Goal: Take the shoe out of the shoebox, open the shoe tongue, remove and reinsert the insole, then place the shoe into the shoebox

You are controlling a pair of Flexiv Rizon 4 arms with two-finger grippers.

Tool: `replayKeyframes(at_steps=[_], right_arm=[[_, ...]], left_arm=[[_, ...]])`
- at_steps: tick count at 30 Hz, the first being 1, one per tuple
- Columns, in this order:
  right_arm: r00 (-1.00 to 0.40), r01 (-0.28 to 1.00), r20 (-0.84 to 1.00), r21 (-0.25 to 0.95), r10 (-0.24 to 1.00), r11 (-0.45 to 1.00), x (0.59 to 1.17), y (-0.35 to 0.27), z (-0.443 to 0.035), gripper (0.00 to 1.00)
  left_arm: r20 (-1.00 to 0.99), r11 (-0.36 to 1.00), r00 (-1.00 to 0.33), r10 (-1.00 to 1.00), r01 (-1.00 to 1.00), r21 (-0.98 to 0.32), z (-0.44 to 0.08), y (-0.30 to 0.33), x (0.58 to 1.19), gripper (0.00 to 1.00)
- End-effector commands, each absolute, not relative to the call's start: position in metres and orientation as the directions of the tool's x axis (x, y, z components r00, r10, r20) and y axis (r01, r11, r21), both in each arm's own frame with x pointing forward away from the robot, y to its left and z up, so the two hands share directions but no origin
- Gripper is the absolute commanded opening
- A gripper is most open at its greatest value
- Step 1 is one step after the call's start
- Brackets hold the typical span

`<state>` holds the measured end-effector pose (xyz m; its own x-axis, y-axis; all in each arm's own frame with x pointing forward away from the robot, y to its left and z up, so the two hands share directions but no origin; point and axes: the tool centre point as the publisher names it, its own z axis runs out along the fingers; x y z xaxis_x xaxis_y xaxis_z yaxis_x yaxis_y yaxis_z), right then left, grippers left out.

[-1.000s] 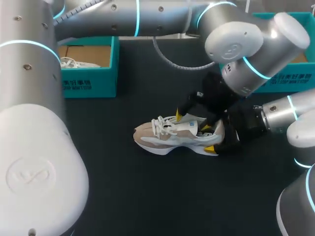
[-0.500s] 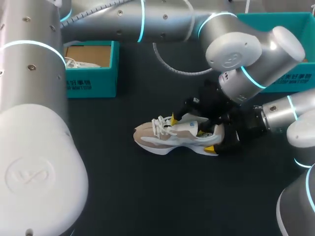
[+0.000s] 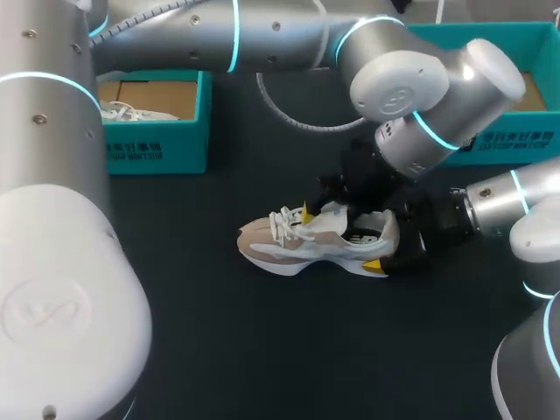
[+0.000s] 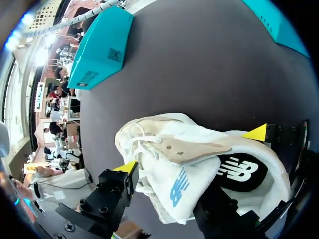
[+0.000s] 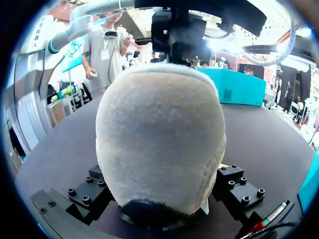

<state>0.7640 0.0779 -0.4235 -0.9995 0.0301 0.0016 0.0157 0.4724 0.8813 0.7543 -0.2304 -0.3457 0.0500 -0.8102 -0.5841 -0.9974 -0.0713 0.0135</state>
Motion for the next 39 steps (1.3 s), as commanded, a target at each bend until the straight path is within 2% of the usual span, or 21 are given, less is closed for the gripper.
replayKeyframes(at_steps=[1, 5, 7, 9, 10, 23, 25, 27, 30, 36, 39], right_arm=[[-0.999, 0.016, 0.001, 0.88, 0.032, 0.475, 0.767, 0.082, -0.429, 0.0], [-0.999, 0.016, 0.001, 0.88, 0.032, 0.475, 0.767, 0.082, -0.429, 0.0], [-0.999, 0.016, 0.001, 0.88, 0.032, 0.475, 0.767, 0.082, -0.429, 0.0], [-0.999, 0.016, 0.001, 0.88, 0.032, 0.475, 0.767, 0.082, -0.429, 0.0], [-0.999, 0.016, 0.001, 0.88, 0.032, 0.475, 0.767, 0.082, -0.429, 0.0], [-0.999, 0.016, 0.001, 0.88, 0.032, 0.475, 0.767, 0.082, -0.429, 0.0], [-0.999, 0.016, 0.001, 0.88, 0.032, 0.475, 0.767, 0.082, -0.429, 0.0], [-0.999, 0.016, 0.001, 0.88, 0.032, 0.475, 0.767, 0.082, -0.429, 0.0], [-0.999, 0.016, 0.001, 0.88, 0.032, 0.475, 0.767, 0.082, -0.429, 0.0], [-0.999, 0.016, 0.001, 0.88, 0.032, 0.475, 0.767, 0.082, -0.429, 0.0], [-0.999, 0.016, 0.001, 0.88, 0.032, 0.475, 0.767, 0.082, -0.429, 0.0]], left_arm=[[-0.497, -0.398, 0.448, -0.743, -0.893, -0.21, -0.338, -0.22, 0.752, 0.43], [-0.476, -0.401, 0.443, -0.759, -0.895, -0.194, -0.331, -0.215, 0.753, 0.29], [-0.465, -0.403, 0.444, -0.766, -0.895, -0.19, -0.329, -0.212, 0.752, 0.15], [-0.46, -0.404, 0.442, -0.77, -0.896, -0.184, -0.327, -0.21, 0.752, 0.09], [-0.454, -0.407, 0.441, -0.774, -0.896, -0.178, -0.326, -0.209, 0.752, 0.0], [-0.437, -0.437, 0.463, -0.771, -0.884, -0.166, -0.324, -0.187, 0.751, 0.0], [-0.436, -0.435, 0.465, -0.77, -0.883, -0.174, -0.323, -0.183, 0.75, 0.16], [-0.437, -0.437, 0.469, -0.768, -0.882, -0.178, -0.324, -0.18, 0.75, 0.4], [-0.44, -0.448, 0.475, -0.762, -0.877, -0.173, -0.325, -0.175, 0.751, 0.55], [-0.442, -0.432, 0.465, -0.767, -0.884, -0.181, -0.326, -0.162, 0.749, 0.57], [-0.443, -0.413, 0.456, -0.772, -0.889, -0.196, -0.324, -0.153, 0.749, 0.53]])
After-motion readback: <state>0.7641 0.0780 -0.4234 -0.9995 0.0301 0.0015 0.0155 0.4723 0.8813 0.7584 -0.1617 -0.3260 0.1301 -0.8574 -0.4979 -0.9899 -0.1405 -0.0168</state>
